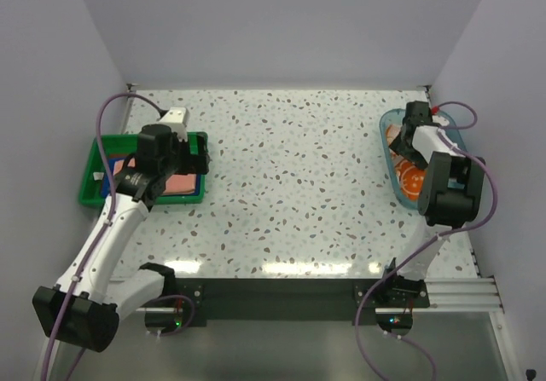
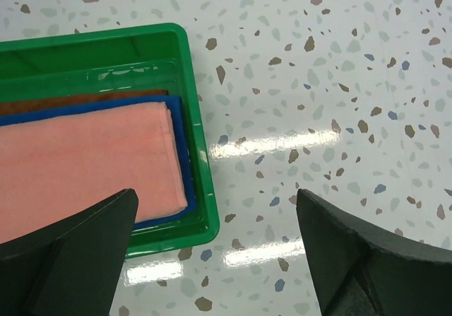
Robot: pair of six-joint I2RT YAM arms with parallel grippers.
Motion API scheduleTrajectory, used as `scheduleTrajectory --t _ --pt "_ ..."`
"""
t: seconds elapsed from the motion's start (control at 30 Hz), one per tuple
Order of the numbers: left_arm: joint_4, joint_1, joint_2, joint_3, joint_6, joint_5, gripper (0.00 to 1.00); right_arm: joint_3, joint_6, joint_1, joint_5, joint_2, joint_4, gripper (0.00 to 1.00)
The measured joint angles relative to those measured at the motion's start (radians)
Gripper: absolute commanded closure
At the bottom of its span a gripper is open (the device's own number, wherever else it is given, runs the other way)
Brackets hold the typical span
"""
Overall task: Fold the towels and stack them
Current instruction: Grab crumpled towel
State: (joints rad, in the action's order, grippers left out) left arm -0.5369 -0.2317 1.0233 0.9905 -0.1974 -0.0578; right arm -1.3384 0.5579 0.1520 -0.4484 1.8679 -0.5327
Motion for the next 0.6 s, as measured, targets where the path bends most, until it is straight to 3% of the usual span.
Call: scheduleTrajectory --t 0.03,0.1,0.13,0.2,0.23,0.27,0.6 --pt "0.0 -0.002 0.004 -0.001 0.0 0.006 0.0 0.0 0.008 0.006 0.004 0.017 0.01 0.19" --pt "0.006 -0.006 0.01 -0.001 0.0 0.017 0.0 0.0 0.016 0.019 0.016 0.046 0.022 0.34" --pt "0.008 -0.006 0.012 -0.001 0.0 0.022 0.0 0.0 0.02 0.024 0.023 0.059 0.026 0.5" --pt "0.013 -0.007 0.016 -0.001 0.0 0.029 0.0 0.007 0.021 0.034 0.031 0.076 0.043 0.7" --pt "0.018 -0.006 0.018 -0.001 0.0 0.034 0.0 0.017 0.018 0.037 0.034 0.076 0.056 0.94" --pt "0.02 -0.007 0.022 -0.001 0.0 0.038 0.0 0.021 0.008 0.039 0.038 0.074 0.061 1.0" --pt "0.015 -0.007 0.087 0.042 -0.002 0.069 0.0 -0.068 -0.066 0.027 0.079 -0.053 -0.025 1.0"
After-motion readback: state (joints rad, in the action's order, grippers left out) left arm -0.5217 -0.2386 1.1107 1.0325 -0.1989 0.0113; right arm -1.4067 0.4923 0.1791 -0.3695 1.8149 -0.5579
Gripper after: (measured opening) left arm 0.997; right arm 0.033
